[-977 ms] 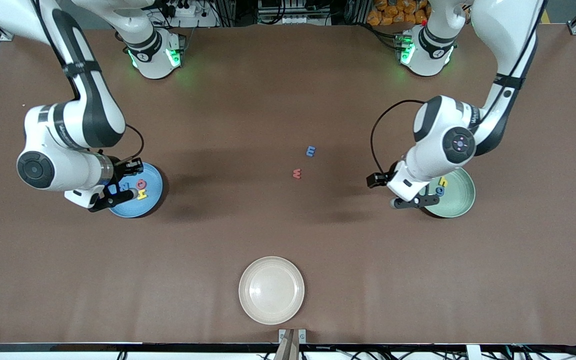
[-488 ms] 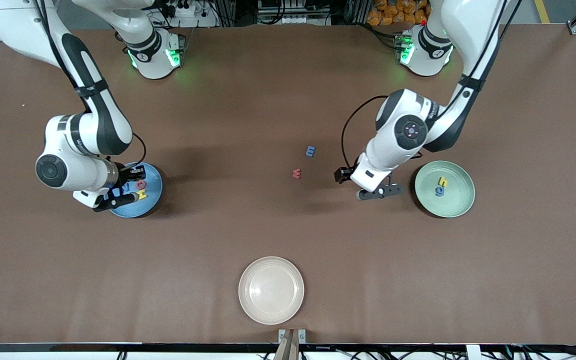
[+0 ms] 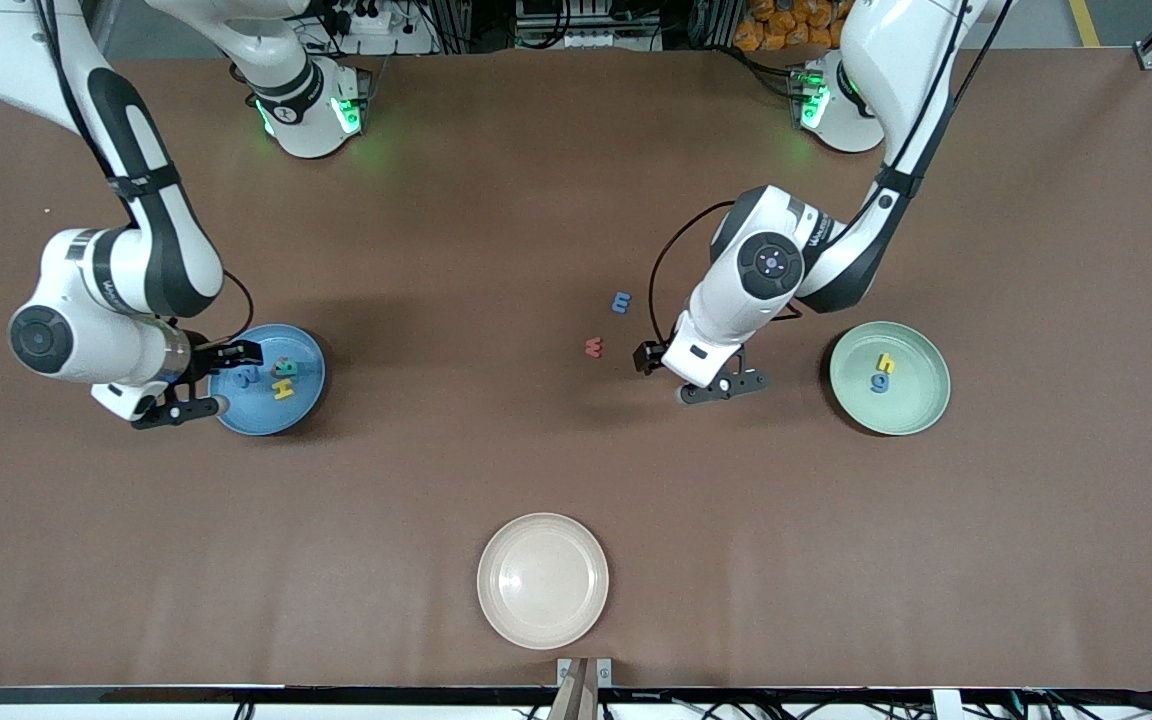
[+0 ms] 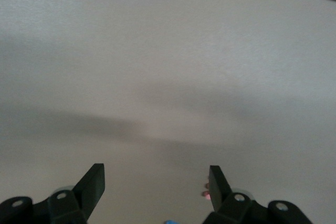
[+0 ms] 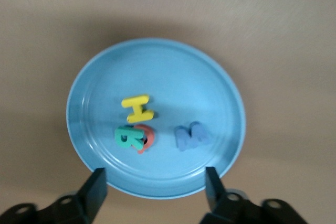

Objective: Sort uppercase to blue plate, lowercase to green plate
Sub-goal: 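Release the teal R on the blue plate while the left gripper approaches letters, then lower the left gripper and grasp the blue 3 while the right gripper withdraws, then carry the blue 3 with the left gripper to the green plate, then open the left gripper to drop the blue 3 on the green plate, then move the left gripper back over the pink 3 and lower it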

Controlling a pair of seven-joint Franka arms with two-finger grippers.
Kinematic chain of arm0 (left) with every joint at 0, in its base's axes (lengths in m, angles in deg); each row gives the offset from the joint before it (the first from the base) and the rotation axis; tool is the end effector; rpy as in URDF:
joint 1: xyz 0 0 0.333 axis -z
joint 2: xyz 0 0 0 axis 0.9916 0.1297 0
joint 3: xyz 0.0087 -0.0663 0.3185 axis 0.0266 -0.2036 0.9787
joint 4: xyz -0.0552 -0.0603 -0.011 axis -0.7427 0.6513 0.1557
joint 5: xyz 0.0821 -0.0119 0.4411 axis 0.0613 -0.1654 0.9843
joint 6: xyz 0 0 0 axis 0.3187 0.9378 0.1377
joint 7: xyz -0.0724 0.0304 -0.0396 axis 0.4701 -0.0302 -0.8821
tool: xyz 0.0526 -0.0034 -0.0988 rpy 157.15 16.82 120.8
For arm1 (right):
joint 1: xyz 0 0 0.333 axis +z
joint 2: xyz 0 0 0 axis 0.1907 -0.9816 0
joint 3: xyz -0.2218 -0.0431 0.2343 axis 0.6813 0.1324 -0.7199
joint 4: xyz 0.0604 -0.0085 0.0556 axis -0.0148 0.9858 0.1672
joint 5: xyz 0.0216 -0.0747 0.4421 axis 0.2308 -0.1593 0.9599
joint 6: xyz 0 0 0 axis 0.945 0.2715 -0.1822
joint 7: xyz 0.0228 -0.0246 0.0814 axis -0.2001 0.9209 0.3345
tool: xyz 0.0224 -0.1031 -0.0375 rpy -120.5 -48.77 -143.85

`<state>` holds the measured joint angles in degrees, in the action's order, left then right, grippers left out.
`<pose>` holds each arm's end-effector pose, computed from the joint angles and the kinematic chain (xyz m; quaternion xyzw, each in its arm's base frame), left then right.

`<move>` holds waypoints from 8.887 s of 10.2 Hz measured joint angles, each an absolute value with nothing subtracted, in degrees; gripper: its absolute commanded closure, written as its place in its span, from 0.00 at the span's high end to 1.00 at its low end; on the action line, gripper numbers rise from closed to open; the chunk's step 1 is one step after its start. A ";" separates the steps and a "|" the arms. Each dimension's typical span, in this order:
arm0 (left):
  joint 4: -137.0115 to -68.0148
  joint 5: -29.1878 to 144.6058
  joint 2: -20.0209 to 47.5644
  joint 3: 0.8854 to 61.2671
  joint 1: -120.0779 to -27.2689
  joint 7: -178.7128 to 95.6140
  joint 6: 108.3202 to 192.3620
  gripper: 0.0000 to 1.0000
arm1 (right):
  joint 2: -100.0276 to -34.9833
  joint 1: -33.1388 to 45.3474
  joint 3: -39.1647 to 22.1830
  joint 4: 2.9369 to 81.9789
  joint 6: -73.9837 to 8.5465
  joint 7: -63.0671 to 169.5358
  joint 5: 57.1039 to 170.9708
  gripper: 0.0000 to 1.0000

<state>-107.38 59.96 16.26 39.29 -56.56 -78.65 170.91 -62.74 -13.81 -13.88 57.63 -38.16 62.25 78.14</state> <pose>0.5738 -0.4097 0.2449 0.9885 0.1186 -0.0177 0.0922 0.6253 -0.0305 0.2481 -0.9904 -0.0914 0.1017 0.0223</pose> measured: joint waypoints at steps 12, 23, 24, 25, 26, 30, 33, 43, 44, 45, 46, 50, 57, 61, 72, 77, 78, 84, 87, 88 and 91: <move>-103.71 69.36 22.77 38.93 -48.87 -87.02 170.72 0.89 | -45.28 -14.77 -12.89 41.47 -19.62 62.86 78.36 1.00; -112.77 81.86 20.57 33.02 -49.45 -76.33 170.32 0.82 | -43.52 -13.69 -11.38 35.91 -14.26 61.38 78.50 1.00; -113.23 81.86 20.51 32.78 -49.52 -76.19 170.32 0.75 | -43.67 -13.68 -11.24 35.91 -14.26 61.37 78.50 1.00; -113.47 81.86 20.51 32.58 -49.64 -76.09 170.32 0.72 | -43.77 -13.68 -11.15 35.91 -14.26 61.35 78.50 1.00; -113.66 81.86 20.51 32.21 -49.72 -75.92 170.32 0.72 | -43.77 -13.68 -11.11 35.81 -14.25 61.33 78.50 1.00; -114.00 81.86 20.51 31.14 -49.77 -75.91 170.32 0.72 | -43.77 -12.95 -11.25 35.42 -11.78 58.26 78.53 1.00; -114.26 81.86 20.85 30.68 -49.77 -75.91 170.41 0.73 | -43.77 -10.62 -11.40 35.27 -10.34 54.43 78.54 1.00; -113.94 81.86 23.36 29.83 -49.55 -76.03 172.94 0.10 | -44.57 -9.91 -11.33 35.25 -10.48 53.31 78.54 1.00; -113.92 81.86 23.36 29.82 -49.56 -76.03 172.94 0.03 | -44.57 -9.92 -11.29 35.17 -10.48 53.31 78.54 1.00; -113.92 81.86 23.36 29.82 -49.56 -76.03 172.94 0.00 | -44.57 -9.93 -11.26 35.12 -10.48 53.28 78.54 1.00; -113.92 81.86 23.36 29.82 -49.56 -75.99 172.93 0.00 | -44.65 -9.97 -11.22 35.11 -10.47 53.27 78.54 1.00; -112.69 81.88 19.31 29.92 -55.04 -68.16 160.84 0.00 | -46.15 -10.00 -11.16 35.06 -10.63 53.19 78.55 1.00; -115.86 80.24 4.73 29.38 -87.07 -33.38 138.55 0.00 | -46.15 -9.92 -11.13 34.66 -12.46 53.19 80.15 1.00; -122.48 80.14 6.33 32.24 -95.46 -24.30 149.82 0.00 | -46.26 -9.85 -11.13 34.67 -12.55 53.19 80.34 1.00; -116.43 69.44 7.52 31.61 -85.26 -37.04 152.81 0.58 | -46.40 -9.90 -11.06 34.68 -12.78 53.19 80.81 1.00; -107.60 63.83 9.26 31.40 -69.57 -55.48 152.78 0.57 | -46.41 -9.93 -11.03 34.70 -12.66 53.19 80.84 1.00; -105.78 63.04 10.84 31.42 -67.89 -58.67 153.27 0.58 | -46.41 -9.94 -11.02 34.71 -12.65 53.19 80.85 1.00; -101.37 62.97 22.49 34.16 -55.49 -73.29 166.88 0.58 | -46.36 -10.03 -10.86 34.61 -12.66 53.19 80.87 1.00; -98.46 68.66 25.85 35.77 -50.06 -78.74 166.92 0.59 | -46.30 -10.04 -10.82 34.56 -12.66 53.19 80.88 1.00; -97.98 70.29 27.01 35.86 -49.27 -79.24 166.92 0.60 | -46.29 -10.04 -10.81 34.50 -12.66 53.19 80.88 1.00; -97.37 72.98 29.13 35.90 -48.40 -79.21 166.94 0.62 | -46.28 -10.18 -10.71 34.38 -12.66 53.19 80.88 1.00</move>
